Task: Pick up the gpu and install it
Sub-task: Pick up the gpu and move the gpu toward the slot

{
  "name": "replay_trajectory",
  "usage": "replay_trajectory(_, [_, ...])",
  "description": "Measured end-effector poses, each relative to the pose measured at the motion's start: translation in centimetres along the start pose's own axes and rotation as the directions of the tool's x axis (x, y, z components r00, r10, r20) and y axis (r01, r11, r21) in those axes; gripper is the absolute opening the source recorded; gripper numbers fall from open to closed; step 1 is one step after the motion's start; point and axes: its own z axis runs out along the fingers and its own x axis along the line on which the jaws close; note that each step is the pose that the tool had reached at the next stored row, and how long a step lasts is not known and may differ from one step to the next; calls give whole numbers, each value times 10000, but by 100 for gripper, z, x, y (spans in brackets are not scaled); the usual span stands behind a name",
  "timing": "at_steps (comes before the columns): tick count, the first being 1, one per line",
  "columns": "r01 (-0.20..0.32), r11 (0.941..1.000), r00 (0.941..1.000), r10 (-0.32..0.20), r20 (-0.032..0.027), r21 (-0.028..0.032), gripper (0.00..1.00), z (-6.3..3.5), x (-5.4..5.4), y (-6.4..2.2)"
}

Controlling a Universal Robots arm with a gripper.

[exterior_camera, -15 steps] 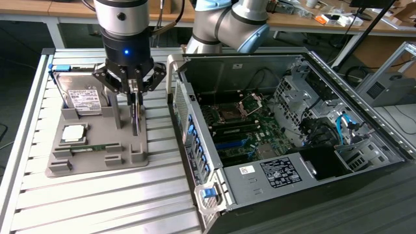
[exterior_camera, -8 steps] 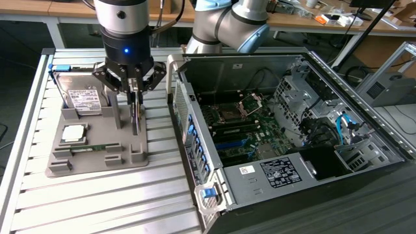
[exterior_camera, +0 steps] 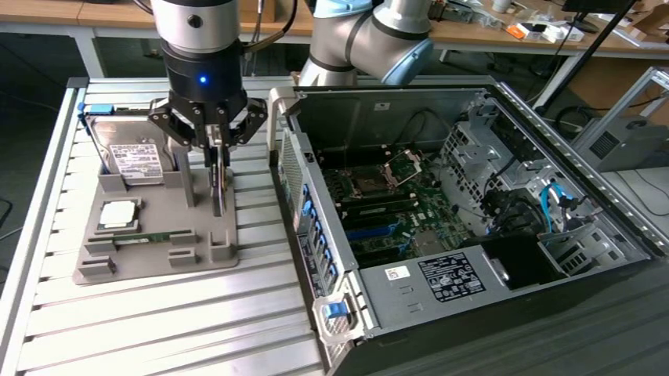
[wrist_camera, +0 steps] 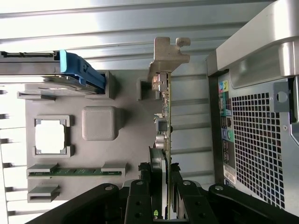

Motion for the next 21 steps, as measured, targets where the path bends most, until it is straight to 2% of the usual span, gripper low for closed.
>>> replay_trajectory(21, [0, 10000, 10000, 0, 0, -1, 27, -56, -1, 2])
